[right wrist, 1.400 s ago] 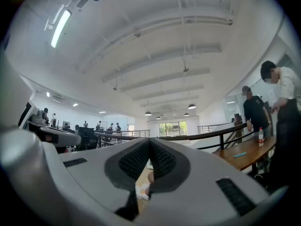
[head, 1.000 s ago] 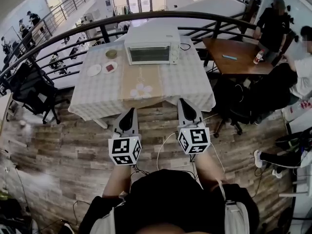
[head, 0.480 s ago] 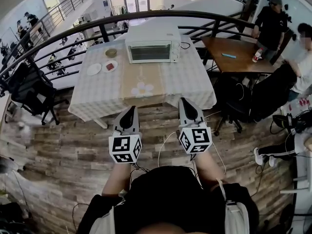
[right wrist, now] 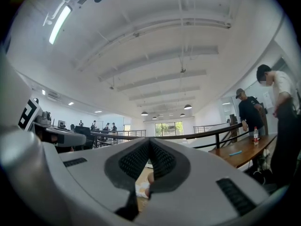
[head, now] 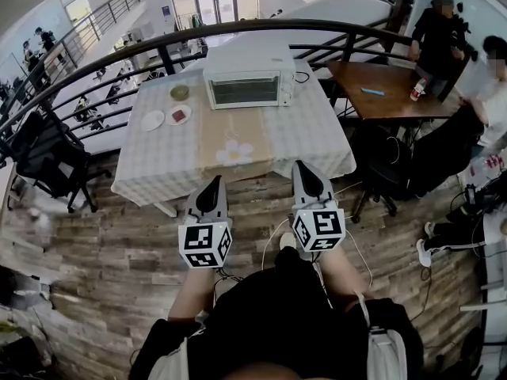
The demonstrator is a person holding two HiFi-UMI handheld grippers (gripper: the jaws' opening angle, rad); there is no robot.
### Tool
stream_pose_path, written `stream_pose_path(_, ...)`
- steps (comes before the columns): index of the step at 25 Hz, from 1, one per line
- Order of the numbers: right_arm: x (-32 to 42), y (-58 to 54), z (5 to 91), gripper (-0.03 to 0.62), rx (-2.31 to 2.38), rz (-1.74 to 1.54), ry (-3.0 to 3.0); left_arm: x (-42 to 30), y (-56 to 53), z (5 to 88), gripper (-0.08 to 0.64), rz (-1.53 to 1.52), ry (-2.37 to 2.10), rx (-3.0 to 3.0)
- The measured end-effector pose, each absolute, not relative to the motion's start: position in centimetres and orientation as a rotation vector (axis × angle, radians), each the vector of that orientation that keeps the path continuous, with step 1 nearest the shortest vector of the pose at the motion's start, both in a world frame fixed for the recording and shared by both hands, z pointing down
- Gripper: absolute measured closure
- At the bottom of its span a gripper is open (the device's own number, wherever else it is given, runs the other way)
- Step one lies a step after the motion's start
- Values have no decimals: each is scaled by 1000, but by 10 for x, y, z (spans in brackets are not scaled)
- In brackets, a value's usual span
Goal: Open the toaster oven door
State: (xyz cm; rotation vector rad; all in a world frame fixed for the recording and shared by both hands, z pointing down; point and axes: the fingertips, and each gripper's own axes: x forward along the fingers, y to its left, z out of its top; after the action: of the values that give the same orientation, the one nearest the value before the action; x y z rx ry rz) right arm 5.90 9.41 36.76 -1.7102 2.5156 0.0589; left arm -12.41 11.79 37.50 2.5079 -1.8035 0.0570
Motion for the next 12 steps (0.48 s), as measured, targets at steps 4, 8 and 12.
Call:
stream_pose_path(4, 63, 63, 374, 591, -1692, 25, 2514, -123, 91, 379, 546, 64, -1823, 2500)
stream_pose_path(8, 67, 20, 377, 591, -1683, 60, 2531, -116, 51, 381, 546, 72, -1845, 2490)
stream_pose_path(12, 71, -33, 375, 591, -1626, 39, 2560, -109, 4, 375, 546, 45, -1893, 2466)
